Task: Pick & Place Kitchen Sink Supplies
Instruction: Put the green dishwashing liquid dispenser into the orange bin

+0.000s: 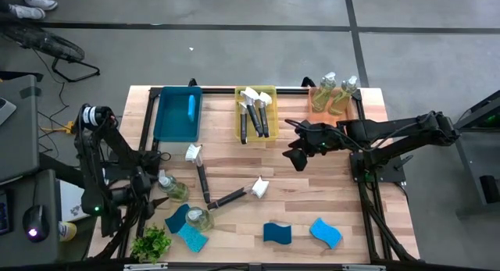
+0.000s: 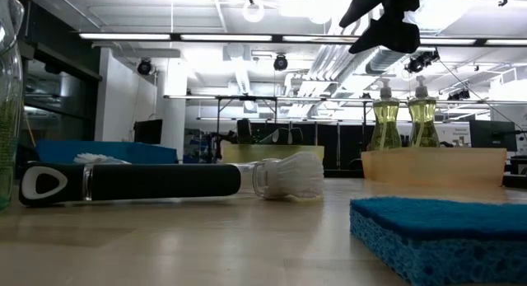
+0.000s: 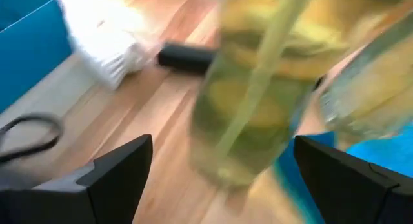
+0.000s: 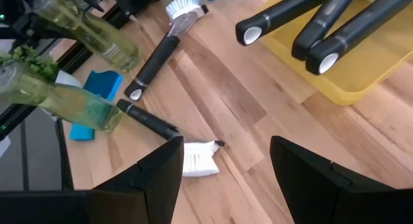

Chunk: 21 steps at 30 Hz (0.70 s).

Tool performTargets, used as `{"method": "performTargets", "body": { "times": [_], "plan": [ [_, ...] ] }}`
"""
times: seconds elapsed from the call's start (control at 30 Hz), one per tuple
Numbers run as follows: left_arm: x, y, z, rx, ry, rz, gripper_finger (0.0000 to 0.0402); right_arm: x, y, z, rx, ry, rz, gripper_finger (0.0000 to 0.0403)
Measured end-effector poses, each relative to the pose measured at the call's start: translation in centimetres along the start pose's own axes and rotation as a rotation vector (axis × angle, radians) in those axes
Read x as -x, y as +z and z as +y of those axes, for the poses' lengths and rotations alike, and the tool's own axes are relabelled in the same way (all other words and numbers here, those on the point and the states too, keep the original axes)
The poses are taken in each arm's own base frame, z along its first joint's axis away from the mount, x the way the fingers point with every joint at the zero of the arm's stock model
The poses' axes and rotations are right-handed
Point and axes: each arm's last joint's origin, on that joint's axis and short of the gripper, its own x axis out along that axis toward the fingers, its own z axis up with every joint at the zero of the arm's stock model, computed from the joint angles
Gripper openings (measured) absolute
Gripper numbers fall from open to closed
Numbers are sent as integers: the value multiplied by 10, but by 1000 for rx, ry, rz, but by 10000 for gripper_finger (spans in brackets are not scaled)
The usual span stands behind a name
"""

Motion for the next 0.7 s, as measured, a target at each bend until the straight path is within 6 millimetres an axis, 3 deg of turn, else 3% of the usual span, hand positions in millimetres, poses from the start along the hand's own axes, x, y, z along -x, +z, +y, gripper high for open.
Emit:
{"method": "performTargets", "body": {
  "times": [0.7],
  "plan": [
    [-28,-9,21,-166,-67,-153,370,0,-1,1,-26,24,28,224]
  ]
}}
